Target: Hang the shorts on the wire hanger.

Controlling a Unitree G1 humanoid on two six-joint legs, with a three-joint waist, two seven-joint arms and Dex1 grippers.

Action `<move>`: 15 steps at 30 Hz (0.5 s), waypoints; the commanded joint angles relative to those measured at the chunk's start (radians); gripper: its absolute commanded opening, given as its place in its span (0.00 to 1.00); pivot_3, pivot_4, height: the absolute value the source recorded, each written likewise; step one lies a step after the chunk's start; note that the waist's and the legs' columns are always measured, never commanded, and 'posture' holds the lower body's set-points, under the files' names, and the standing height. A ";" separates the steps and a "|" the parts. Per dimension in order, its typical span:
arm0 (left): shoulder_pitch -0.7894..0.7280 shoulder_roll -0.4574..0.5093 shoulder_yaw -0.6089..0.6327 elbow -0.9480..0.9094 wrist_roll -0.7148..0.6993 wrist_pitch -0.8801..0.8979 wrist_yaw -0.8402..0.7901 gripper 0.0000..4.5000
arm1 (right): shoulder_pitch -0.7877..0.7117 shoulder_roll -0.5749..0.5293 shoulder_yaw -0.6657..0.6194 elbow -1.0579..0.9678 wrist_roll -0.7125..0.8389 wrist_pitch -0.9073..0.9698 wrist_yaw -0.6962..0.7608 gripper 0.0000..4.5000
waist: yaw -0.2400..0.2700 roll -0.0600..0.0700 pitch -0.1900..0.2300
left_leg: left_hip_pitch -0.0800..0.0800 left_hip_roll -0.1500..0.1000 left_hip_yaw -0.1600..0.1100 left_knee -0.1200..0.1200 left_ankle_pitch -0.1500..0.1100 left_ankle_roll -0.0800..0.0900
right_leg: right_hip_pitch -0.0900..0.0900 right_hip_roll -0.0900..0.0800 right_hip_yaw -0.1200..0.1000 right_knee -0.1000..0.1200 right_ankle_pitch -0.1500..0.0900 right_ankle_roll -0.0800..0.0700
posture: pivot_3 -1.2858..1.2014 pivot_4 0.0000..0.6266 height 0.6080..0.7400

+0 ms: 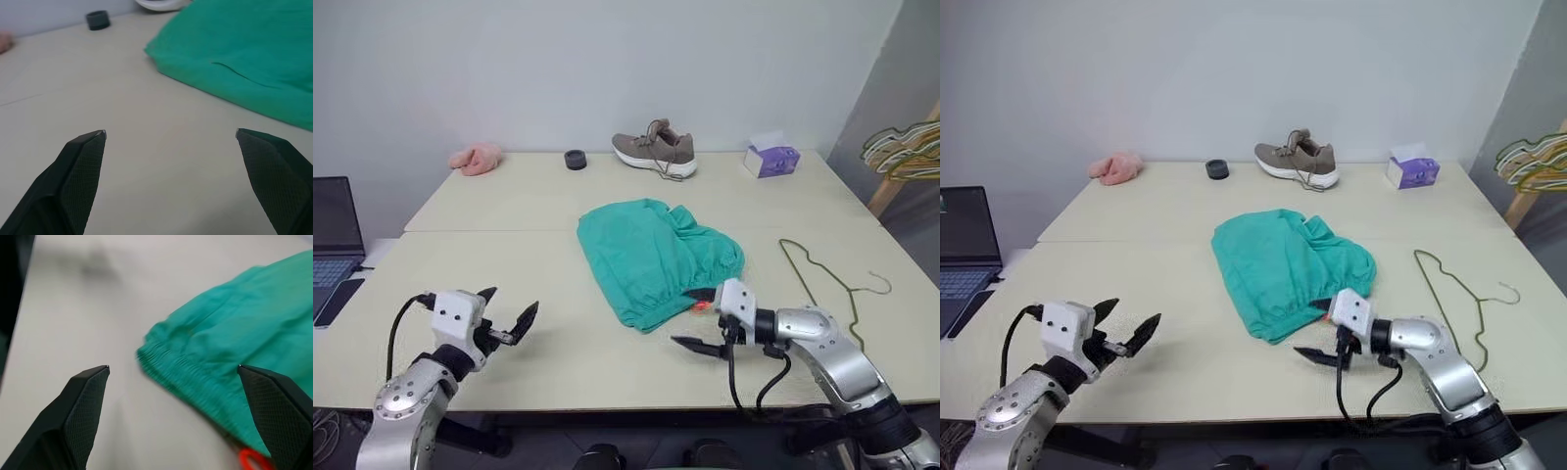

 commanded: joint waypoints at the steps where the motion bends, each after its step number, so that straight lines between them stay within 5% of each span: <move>1: -0.008 0.078 -0.007 -0.008 -0.022 0.000 -0.112 1.00 | -0.079 0.009 0.075 0.023 -0.051 -0.043 0.068 0.99 | -0.009 0.000 0.000 | 0.000 0.000 0.000 0.000 0.000 0.000 | 0.000 0.000 0.000 0.000 0.000 0.000 | 0.46 0.00 1.00; 15: -0.043 0.150 0.015 0.041 -0.011 -0.003 -0.179 1.00 | -0.207 0.255 0.227 0.297 -0.351 -0.084 -0.151 0.99 | -0.038 -0.001 0.000 | -0.002 0.002 0.000 -0.001 -0.002 -0.002 | -0.009 0.002 0.002 0.000 0.000 -0.002 | 0.46 0.00 1.00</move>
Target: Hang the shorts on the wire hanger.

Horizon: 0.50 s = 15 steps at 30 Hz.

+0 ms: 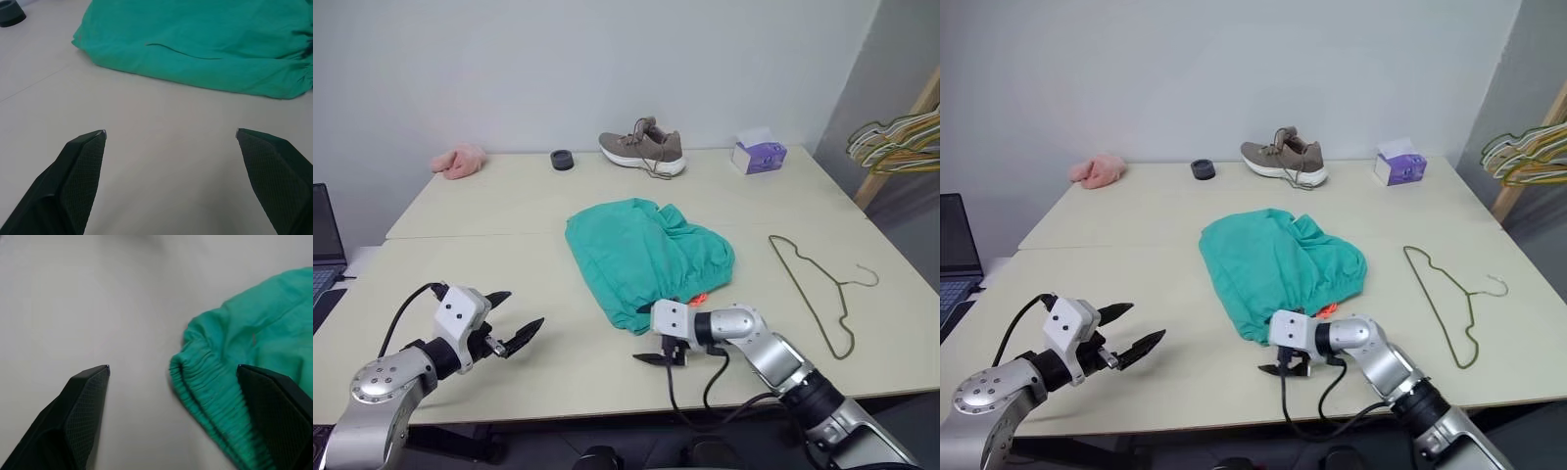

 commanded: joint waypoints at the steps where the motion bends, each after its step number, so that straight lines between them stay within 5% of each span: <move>1: -0.022 0.017 0.023 -0.013 -0.003 -0.012 -0.002 1.00 | -0.031 0.014 -0.001 0.026 -0.057 0.013 -0.052 0.99 | -0.001 0.000 0.000 | 0.000 0.000 0.000 0.000 0.000 0.000 | 0.000 0.000 0.000 0.000 0.000 0.000 | 0.46 0.00 1.00; 6: -0.040 0.011 0.013 -0.011 0.000 -0.010 0.001 1.00 | -0.033 0.033 -0.019 0.029 -0.085 0.083 -0.099 0.75 | -0.007 -0.001 -0.001 | 0.001 0.000 0.000 0.000 0.000 0.000 | 0.000 0.001 0.000 0.001 0.000 0.000 | 0.46 0.00 1.00; 15: -0.093 0.005 -0.028 0.015 0.023 -0.025 -0.003 1.00 | -0.065 0.056 -0.066 -0.008 -0.078 0.145 -0.153 0.05 | -0.011 -0.001 -0.001 | 0.001 0.001 0.000 0.001 0.000 0.000 | 0.000 0.001 0.001 0.001 0.001 0.000 | 0.45 0.00 1.00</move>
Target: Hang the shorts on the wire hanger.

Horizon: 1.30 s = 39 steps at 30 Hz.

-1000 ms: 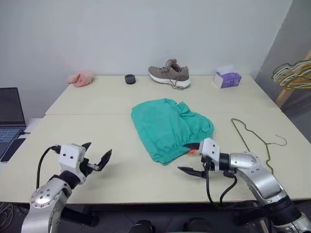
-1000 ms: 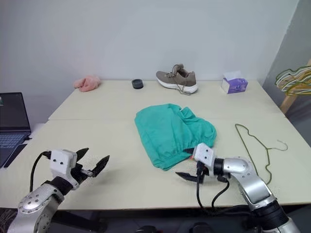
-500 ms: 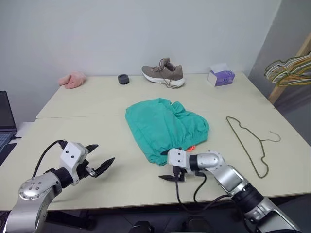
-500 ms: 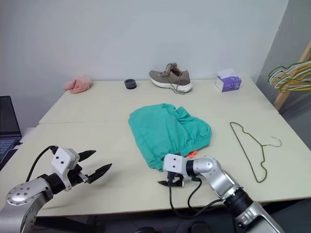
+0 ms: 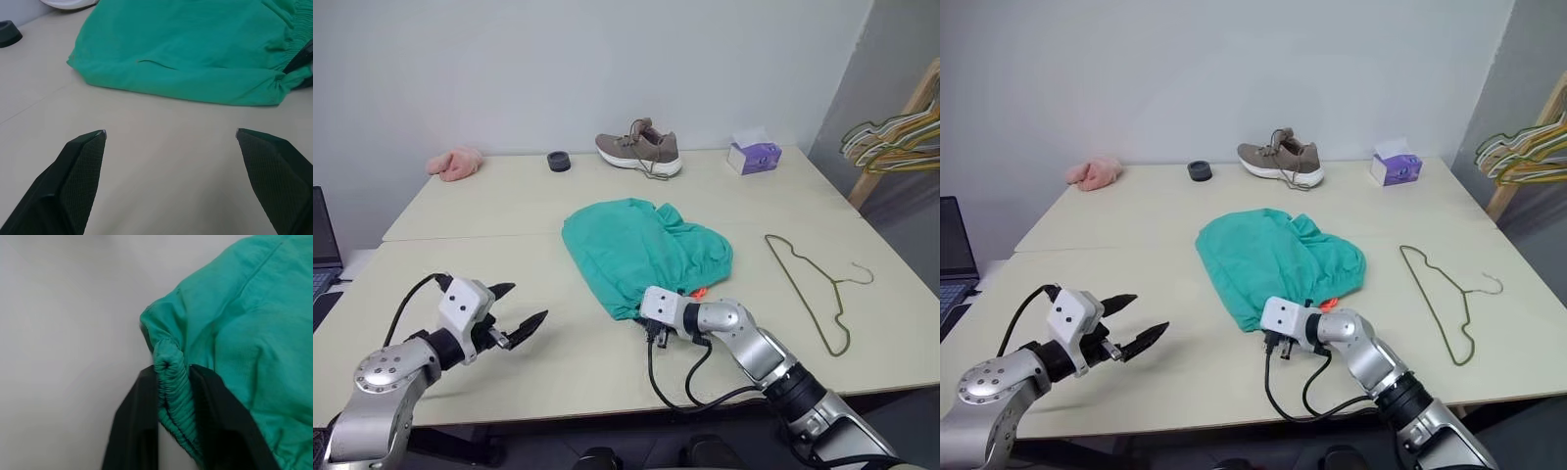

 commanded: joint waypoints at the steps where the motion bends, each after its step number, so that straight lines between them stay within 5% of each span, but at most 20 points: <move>1: -0.049 0.005 -0.020 0.010 0.020 -0.033 -0.001 1.00 | -0.039 -0.003 -0.058 -0.047 0.010 0.024 -0.012 0.01 | -0.001 0.000 0.000 | 0.000 0.000 0.000 0.000 0.000 0.000 | 0.000 0.000 0.000 0.000 0.000 0.000 | 0.44 0.00 1.00; 12: -0.299 -0.010 -0.202 0.248 0.288 -0.370 0.054 1.00 | -0.036 -0.139 -0.158 -0.391 0.165 0.222 0.176 0.01 | -0.030 0.000 0.000 | -0.003 0.000 0.000 0.001 0.000 0.000 | -0.003 0.000 0.000 -0.001 0.003 -0.004 | 0.41 0.00 1.00; 28: -0.512 0.010 -0.419 0.774 0.568 -0.772 0.140 1.00 | -0.073 -0.283 -0.286 -0.678 0.405 0.509 0.230 0.01 | -0.167 -0.002 -0.001 | -0.004 0.000 -0.002 0.001 0.000 0.000 | 0.002 -0.001 -0.001 0.000 0.001 0.002 | 0.38 0.00 1.00; 31: -0.533 0.009 -0.442 0.834 0.597 -0.828 0.158 0.86 | -0.081 -0.295 -0.313 -0.701 0.458 0.557 0.225 0.00 | -0.174 -0.002 -0.001 | -0.003 0.000 -0.002 0.001 0.000 0.000 | 0.003 -0.001 -0.001 0.000 0.001 0.003 | 0.38 0.00 1.00; 39: -0.526 0.018 -0.446 0.896 0.583 -0.888 0.149 0.31 | -0.102 -0.323 -0.342 -0.708 0.542 0.610 0.204 0.00 | -0.188 -0.002 -0.002 | -0.003 0.000 -0.002 0.001 0.000 0.000 | 0.003 -0.001 -0.002 0.000 0.001 0.004 | 0.38 0.00 1.00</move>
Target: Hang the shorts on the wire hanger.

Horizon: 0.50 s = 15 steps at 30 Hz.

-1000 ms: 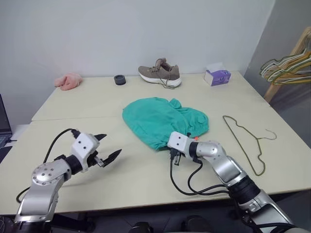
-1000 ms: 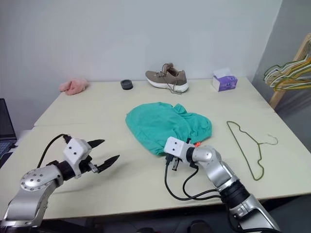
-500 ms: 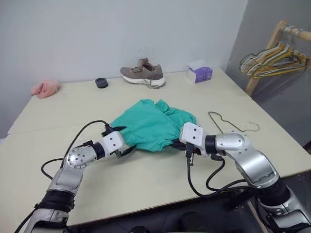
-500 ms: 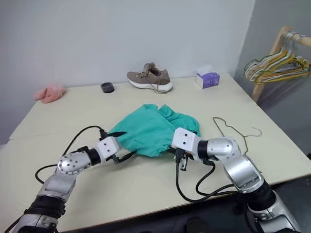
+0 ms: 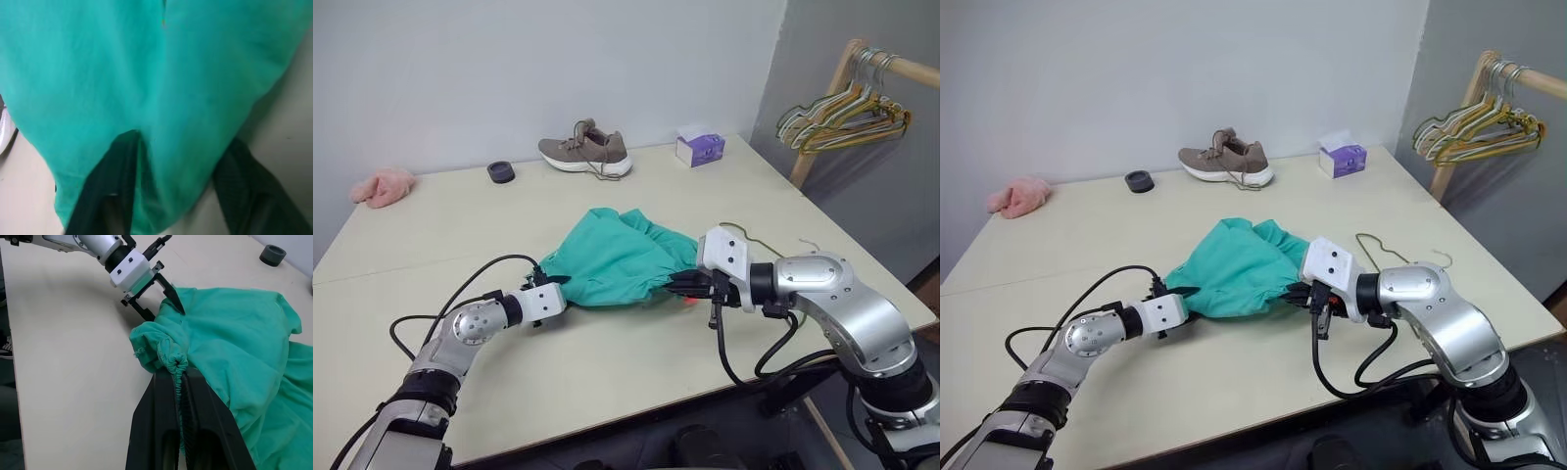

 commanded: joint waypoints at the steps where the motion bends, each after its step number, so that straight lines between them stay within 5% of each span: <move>1: 0.002 0.022 0.010 0.021 -0.011 -0.014 0.003 0.25 | -0.032 -0.019 -0.036 -0.026 0.038 0.000 -0.007 0.00 | 0.000 0.000 0.000 | 0.000 0.000 0.000 0.000 0.000 0.000 | 0.000 0.000 0.000 0.000 0.000 0.000 | 0.38 0.00 1.00; 5: 0.010 0.030 0.040 0.015 -0.046 -0.009 0.010 0.01 | -0.025 -0.062 -0.034 -0.021 0.067 -0.028 0.026 0.00 | 0.000 0.000 0.000 | 0.000 0.000 0.000 0.000 0.000 0.000 | 0.000 0.000 0.000 0.000 0.000 0.000 | 0.39 0.00 1.00; 10: 0.070 0.082 0.099 -0.120 -0.180 0.069 -0.095 0.01 | 0.011 -0.142 -0.018 -0.003 0.073 -0.118 0.103 0.00 | 0.001 0.000 -0.001 | -0.001 0.000 0.000 0.000 0.000 0.000 | 0.000 -0.001 0.000 0.000 0.000 0.000 | 0.39 0.00 1.00; 15: 0.235 0.223 0.206 -0.511 -0.494 0.435 -0.332 0.01 | 0.022 -0.220 -0.067 0.045 0.151 -0.176 0.227 0.00 | 0.003 0.000 0.000 | -0.001 0.000 0.001 -0.001 -0.001 0.001 | -0.001 -0.001 0.001 0.000 0.000 0.000 | 0.42 0.00 1.00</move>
